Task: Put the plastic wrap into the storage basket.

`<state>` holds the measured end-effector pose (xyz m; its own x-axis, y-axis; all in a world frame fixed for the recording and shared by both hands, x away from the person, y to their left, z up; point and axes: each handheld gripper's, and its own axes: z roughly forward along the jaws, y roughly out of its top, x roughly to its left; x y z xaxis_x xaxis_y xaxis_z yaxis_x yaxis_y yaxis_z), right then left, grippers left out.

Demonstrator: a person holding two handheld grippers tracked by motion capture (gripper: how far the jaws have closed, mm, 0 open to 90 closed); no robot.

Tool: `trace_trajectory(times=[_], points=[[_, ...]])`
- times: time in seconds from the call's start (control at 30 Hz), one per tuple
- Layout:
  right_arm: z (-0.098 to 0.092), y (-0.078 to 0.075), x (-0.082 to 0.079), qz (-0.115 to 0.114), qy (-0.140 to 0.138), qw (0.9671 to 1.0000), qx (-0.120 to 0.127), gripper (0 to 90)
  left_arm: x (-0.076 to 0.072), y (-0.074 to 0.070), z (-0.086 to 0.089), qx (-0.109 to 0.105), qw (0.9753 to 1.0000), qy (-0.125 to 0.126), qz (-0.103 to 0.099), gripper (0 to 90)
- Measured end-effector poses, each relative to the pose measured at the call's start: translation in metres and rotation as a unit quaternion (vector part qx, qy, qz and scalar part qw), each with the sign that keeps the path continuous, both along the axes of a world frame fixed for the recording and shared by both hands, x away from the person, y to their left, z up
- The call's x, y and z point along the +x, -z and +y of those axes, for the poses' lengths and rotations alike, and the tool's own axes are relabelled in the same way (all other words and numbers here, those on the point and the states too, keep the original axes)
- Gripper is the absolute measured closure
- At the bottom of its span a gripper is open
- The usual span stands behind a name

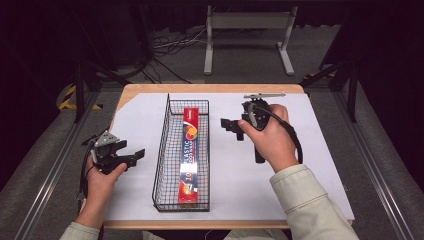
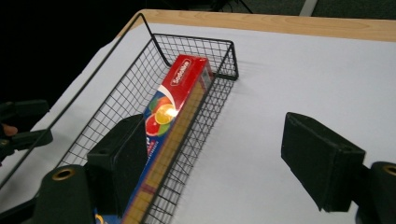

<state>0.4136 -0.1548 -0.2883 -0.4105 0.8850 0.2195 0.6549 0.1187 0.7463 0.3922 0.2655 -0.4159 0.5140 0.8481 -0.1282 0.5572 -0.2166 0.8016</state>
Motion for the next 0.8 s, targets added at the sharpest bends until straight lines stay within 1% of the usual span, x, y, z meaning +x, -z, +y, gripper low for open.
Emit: trace_trajectory(times=[0.03, 0.1, 0.13, 0.17, 0.2, 0.23, 0.27, 0.3, 0.33, 0.37, 0.4, 0.43, 0.47, 0.5, 0.53, 0.6, 0.67, 0.73, 0.77, 0.8], points=[[0.000, 0.000, 0.000, 0.000, 0.000, 1.0000, 0.000, 23.3, 0.000, 0.000, 0.000, 0.000, 1.0000, 0.000, 0.000, 18.2], [-0.007, -0.001, 0.000, -0.010, -0.007, 0.9998, -0.013, 22.8, 0.000, 0.000, 0.000, -0.003, 1.0000, -0.003, 0.000, 18.2], [-0.015, -0.003, -0.001, -0.014, -0.007, 0.9997, -0.018, 22.4, 0.001, 0.001, 0.002, 0.002, 1.0000, -0.005, -0.001, 18.3], [-0.015, -0.003, -0.001, -0.014, -0.007, 0.9997, -0.018, 22.4, 0.001, 0.001, 0.002, 0.002, 1.0000, -0.005, -0.001, 18.3], [-0.024, -0.006, -0.001, -0.020, -0.006, 0.9996, -0.018, 21.8, 0.001, 0.001, 0.004, -0.002, 1.0000, -0.008, 0.002, 18.3], [-0.028, -0.006, -0.001, -0.021, -0.004, 0.9996, -0.018, 21.5, 0.001, 0.002, 0.004, -0.004, 0.9999, -0.010, 0.003, 18.2], [-0.032, -0.007, -0.001, -0.022, -0.003, 0.9996, -0.019, 21.4, 0.001, 0.002, 0.005, 0.000, 1.0000, -0.008, 0.001, 18.3], [-0.032, -0.007, -0.001, -0.022, -0.003, 0.9996, -0.019, 21.4, 0.001, 0.002, 0.005, 0.000, 1.0000, -0.008, 0.001, 18.3], [-0.036, -0.007, -0.001, -0.025, -0.004, 0.9994, -0.023, 21.1, 0.001, 0.002, 0.005, -0.002, 1.0000, -0.009, 0.003, 18.3], [-0.044, -0.007, -0.002, -0.029, -0.011, 0.9992, -0.024, 19.8, 0.001, 0.002, 0.005, -0.001, 1.0000, -0.008, 0.001, 18.2], [-0.044, -0.007, -0.002, -0.029, -0.011, 0.9992, -0.024, 19.8, 0.001, 0.002, 0.005, -0.001, 1.0000, -0.008, 0.001, 18.3], [-0.048, -0.007, -0.003, -0.029, -0.013, 0.9992, -0.024, 19.6, 0.001, 0.001, 0.005, -0.003, 1.0000, -0.006, -0.001, 18.3], [-0.056, -0.005, -0.003, -0.021, -0.020, 0.9993, -0.025, 19.1, 0.001, 0.001, 0.006, -0.003, 1.0000, -0.005, -0.001, 18.1], [-0.061, -0.004, -0.004, -0.020, -0.023, 0.9991, -0.030, 19.1, 0.000, 0.000, 0.006, -0.004, 1.0000, -0.004, -0.004, 18.1], [-0.061, -0.004, -0.004, -0.020, -0.023, 0.9991, -0.030, 19.1, 0.000, 0.000, 0.006, -0.004, 1.0000, -0.004, -0.004, 18.1], [-0.071, -0.003, -0.005, -0.022, -0.019, 0.9988, -0.039, 19.1, 0.000, 0.000, 0.007, -0.007, 1.0000, -0.004, -0.005, 18.1], [-0.081, -0.001, -0.005, -0.024, -0.014, 0.9989, -0.036, 19.1, 0.000, 0.000, 0.007, -0.007, 1.0000, -0.003, -0.004, 18.1], [-0.096, 0.002, -0.006, -0.030, -0.016, 0.9989, -0.032, 19.0, 0.000, 0.000, 0.007, -0.006, 1.0000, -0.002, -0.004, 18.1], [-0.096, 0.002, -0.006, -0.030, -0.016, 0.9989, -0.032, 19.0, 0.000, 0.000, 0.007, -0.006, 1.0000, -0.002, -0.005, 18.1], [-0.101, 0.003, -0.006, -0.032, -0.018, 0.9987, -0.034, 18.7, 0.000, 0.000, 0.007, -0.006, 1.0000, -0.001, -0.005, 18.1]])
